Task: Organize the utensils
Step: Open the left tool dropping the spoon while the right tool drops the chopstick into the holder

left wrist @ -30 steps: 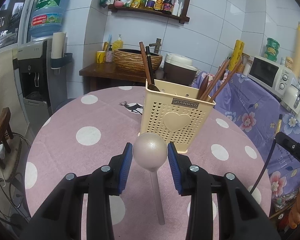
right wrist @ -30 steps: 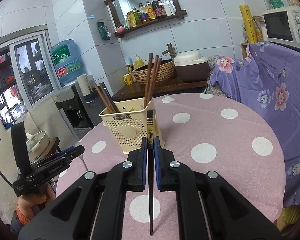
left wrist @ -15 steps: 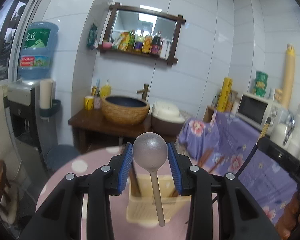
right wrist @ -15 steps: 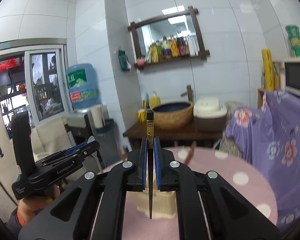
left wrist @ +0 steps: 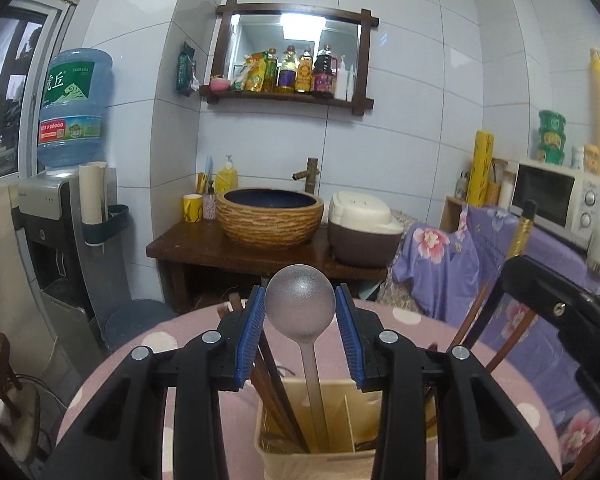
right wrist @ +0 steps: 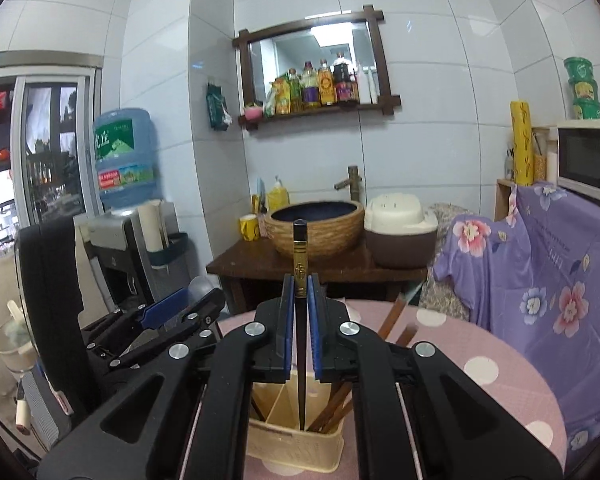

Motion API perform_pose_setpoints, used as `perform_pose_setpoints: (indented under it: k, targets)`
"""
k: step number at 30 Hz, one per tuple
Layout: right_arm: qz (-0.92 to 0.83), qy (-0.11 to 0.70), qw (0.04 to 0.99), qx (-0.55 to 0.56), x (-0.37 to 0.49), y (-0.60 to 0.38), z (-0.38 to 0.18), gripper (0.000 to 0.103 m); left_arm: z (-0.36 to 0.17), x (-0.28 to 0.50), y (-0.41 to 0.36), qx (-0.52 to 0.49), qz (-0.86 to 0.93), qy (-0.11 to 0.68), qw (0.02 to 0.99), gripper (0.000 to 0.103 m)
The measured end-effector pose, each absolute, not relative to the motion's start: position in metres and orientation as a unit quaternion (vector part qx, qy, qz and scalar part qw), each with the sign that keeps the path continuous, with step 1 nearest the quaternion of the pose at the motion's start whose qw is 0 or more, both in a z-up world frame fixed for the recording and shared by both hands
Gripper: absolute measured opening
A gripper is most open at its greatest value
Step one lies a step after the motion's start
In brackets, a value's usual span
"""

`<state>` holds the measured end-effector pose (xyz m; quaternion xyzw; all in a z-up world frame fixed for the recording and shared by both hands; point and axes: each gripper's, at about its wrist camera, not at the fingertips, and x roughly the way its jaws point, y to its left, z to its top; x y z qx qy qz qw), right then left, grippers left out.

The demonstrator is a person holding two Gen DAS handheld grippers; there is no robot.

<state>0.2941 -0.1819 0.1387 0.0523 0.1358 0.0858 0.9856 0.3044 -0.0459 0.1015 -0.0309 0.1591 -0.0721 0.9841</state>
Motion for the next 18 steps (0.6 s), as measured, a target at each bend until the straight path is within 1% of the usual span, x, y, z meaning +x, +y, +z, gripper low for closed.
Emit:
perform_pose_setpoints:
  k: [7,11,16,17,18]
  targets:
    - [0.082,0.157,0.983,0.039,0.294,-0.172,0.1,0.008,0.068,0.308,-0.05,-0.014,-0.075,0.191,0.979,0.036]
    - [0.077,0.155,0.984,0.04,0.291,-0.177,0.093,0.008,0.057,0.312,-0.049,-0.012,-0.084,0.212,0.974,0.036]
    - [0.078,0.152,0.984,0.041,0.287,-0.183,0.091,0.008,0.054,0.307,-0.044,-0.025,-0.09,0.216,0.972,0.037]
    - [0.078,0.152,0.984,0.039,0.287,-0.183,0.091,0.008,0.055,0.305,-0.043,-0.028,-0.089,0.214,0.972,0.04]
    - [0.079,0.152,0.985,0.036,0.286,-0.183,0.091,0.008,0.057,0.301,-0.041,-0.033,-0.088,0.212,0.973,0.045]
